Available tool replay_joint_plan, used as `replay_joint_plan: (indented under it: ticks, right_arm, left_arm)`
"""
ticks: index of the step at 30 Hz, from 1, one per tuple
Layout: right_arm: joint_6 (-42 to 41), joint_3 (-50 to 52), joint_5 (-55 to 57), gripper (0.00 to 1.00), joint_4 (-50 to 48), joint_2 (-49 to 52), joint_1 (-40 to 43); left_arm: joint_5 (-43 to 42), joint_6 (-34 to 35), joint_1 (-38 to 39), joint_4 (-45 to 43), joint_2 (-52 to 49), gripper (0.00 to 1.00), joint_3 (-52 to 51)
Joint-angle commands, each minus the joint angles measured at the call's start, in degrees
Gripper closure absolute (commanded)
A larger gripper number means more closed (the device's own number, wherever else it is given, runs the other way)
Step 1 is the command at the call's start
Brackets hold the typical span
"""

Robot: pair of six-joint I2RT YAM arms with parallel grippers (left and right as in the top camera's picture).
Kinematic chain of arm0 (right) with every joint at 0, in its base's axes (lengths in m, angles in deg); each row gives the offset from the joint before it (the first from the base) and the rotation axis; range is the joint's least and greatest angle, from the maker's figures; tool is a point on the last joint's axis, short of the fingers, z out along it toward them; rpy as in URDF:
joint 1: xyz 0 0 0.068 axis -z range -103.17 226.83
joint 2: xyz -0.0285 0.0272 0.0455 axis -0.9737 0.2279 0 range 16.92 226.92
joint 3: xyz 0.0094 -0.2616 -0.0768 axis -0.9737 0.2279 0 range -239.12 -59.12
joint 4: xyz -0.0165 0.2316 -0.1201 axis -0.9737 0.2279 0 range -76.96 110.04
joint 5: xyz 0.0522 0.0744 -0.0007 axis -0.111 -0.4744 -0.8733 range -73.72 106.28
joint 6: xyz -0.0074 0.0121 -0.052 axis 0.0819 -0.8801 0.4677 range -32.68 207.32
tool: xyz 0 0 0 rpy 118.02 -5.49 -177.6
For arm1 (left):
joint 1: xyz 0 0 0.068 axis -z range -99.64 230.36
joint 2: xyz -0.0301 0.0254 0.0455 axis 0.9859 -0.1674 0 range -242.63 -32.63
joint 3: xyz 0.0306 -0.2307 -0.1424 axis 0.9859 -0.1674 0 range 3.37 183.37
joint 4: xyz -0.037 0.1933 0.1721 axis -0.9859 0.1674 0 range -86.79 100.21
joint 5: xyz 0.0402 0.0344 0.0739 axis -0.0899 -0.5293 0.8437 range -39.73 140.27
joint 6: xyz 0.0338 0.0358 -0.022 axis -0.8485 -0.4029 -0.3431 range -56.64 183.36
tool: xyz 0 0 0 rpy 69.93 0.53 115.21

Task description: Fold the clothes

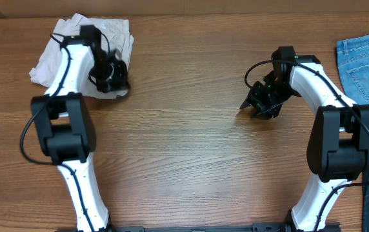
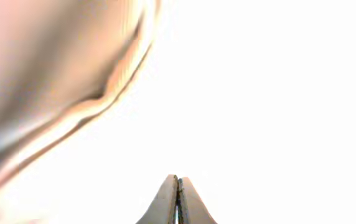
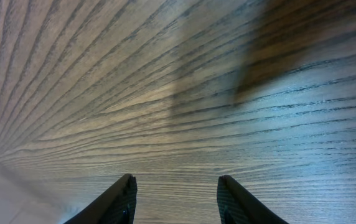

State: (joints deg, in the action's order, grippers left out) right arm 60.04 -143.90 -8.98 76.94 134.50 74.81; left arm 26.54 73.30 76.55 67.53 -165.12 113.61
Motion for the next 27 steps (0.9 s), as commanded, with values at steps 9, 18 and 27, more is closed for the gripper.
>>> replay_joint_plan:
  ticks: [9, 18, 27]
  right_arm:
    - [-0.4, -1.1, -0.3, 0.54, 0.4, -2.1, -0.3]
    - [-0.3, -1.1, -0.3, 0.54, 1.4, -2.1, -0.3]
    - [-0.4, -1.1, -0.3, 0.54, 1.6, -2.1, -0.3]
  left_arm:
    - [23.6, -7.6, -2.3, -5.8, 9.2, 0.96, 8.7]
    - [27.8, -16.3, -9.2, -12.7, 4.4, 0.96, 8.8]
    - [22.8, -21.2, -16.2, -16.0, -3.0, 0.96, 8.8]
